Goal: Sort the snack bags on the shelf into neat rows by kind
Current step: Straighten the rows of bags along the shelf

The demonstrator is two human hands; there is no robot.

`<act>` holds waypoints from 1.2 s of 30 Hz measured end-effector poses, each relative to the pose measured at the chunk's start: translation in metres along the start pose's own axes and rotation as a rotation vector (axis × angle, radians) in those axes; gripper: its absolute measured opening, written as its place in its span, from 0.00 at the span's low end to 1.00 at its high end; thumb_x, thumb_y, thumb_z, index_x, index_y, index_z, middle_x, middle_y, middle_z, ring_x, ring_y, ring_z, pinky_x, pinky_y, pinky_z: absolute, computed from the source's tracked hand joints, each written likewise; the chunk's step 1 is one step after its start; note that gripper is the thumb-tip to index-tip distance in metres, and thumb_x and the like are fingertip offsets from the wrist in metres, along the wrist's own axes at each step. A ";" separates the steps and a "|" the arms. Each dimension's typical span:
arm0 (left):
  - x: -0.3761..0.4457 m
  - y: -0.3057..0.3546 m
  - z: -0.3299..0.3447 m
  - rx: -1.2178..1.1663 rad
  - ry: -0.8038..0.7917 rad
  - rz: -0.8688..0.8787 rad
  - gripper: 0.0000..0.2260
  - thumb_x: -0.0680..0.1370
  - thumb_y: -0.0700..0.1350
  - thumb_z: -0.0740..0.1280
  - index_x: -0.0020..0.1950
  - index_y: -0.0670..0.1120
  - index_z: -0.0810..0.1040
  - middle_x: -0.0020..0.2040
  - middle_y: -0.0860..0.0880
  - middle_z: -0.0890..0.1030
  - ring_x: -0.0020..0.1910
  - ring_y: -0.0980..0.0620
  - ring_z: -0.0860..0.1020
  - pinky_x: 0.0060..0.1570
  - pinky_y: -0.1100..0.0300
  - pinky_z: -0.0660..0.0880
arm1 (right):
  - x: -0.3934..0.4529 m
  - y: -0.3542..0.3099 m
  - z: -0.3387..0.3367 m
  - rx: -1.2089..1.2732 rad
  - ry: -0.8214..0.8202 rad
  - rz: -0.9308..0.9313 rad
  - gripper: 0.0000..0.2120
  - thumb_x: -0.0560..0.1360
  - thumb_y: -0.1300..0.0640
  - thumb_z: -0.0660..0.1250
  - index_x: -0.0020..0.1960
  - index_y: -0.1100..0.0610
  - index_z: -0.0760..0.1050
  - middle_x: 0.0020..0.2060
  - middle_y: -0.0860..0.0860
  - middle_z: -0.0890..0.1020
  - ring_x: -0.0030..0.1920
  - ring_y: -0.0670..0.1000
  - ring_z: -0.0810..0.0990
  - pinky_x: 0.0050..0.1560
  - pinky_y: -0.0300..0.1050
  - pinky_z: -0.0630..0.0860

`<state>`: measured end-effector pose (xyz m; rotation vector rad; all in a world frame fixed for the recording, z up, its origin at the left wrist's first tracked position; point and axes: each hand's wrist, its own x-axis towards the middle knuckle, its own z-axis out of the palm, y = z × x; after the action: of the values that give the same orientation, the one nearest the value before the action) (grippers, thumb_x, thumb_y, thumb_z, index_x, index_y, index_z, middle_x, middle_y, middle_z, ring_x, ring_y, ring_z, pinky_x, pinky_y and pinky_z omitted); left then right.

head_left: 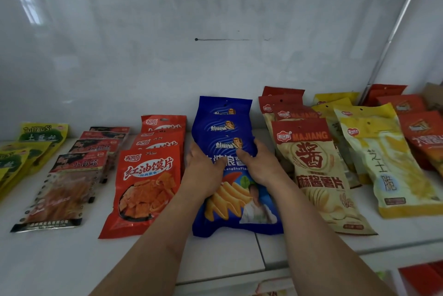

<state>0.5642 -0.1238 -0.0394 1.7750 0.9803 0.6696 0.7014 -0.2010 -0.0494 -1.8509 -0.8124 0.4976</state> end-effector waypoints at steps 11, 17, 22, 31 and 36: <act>-0.011 0.000 -0.005 0.344 0.092 0.205 0.40 0.80 0.56 0.66 0.81 0.43 0.46 0.81 0.43 0.53 0.78 0.42 0.56 0.75 0.47 0.62 | -0.002 -0.023 -0.003 -0.234 0.102 -0.040 0.33 0.76 0.35 0.63 0.73 0.52 0.67 0.67 0.53 0.75 0.58 0.52 0.80 0.52 0.50 0.82; -0.030 0.022 0.006 0.484 0.087 0.412 0.33 0.83 0.54 0.61 0.81 0.45 0.50 0.82 0.45 0.49 0.80 0.44 0.48 0.78 0.51 0.50 | -0.022 -0.058 -0.037 -0.267 0.182 -0.167 0.23 0.82 0.45 0.60 0.74 0.54 0.69 0.69 0.50 0.75 0.66 0.49 0.75 0.60 0.43 0.74; -0.055 0.041 0.043 0.226 -0.158 0.365 0.29 0.83 0.51 0.62 0.80 0.47 0.55 0.80 0.52 0.55 0.79 0.53 0.54 0.75 0.62 0.56 | -0.035 -0.046 -0.098 -0.210 0.422 -0.223 0.20 0.82 0.46 0.62 0.70 0.54 0.73 0.64 0.47 0.79 0.61 0.43 0.75 0.58 0.38 0.68; -0.065 0.061 0.148 0.006 -0.105 0.104 0.28 0.76 0.51 0.68 0.73 0.50 0.60 0.68 0.48 0.68 0.71 0.47 0.67 0.69 0.44 0.69 | -0.028 0.027 -0.149 -0.155 0.296 -0.055 0.25 0.79 0.39 0.61 0.70 0.52 0.68 0.59 0.51 0.78 0.60 0.54 0.77 0.54 0.46 0.70; -0.065 0.062 0.170 0.039 -0.031 0.078 0.33 0.78 0.52 0.67 0.78 0.50 0.55 0.73 0.47 0.67 0.72 0.46 0.67 0.71 0.43 0.67 | -0.021 0.040 -0.159 -0.162 0.212 0.035 0.35 0.78 0.32 0.55 0.75 0.54 0.63 0.69 0.54 0.73 0.68 0.58 0.73 0.66 0.55 0.70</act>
<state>0.6839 -0.2736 -0.0486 1.8609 0.9124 0.6735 0.8037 -0.3281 -0.0222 -2.0298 -0.6948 0.2573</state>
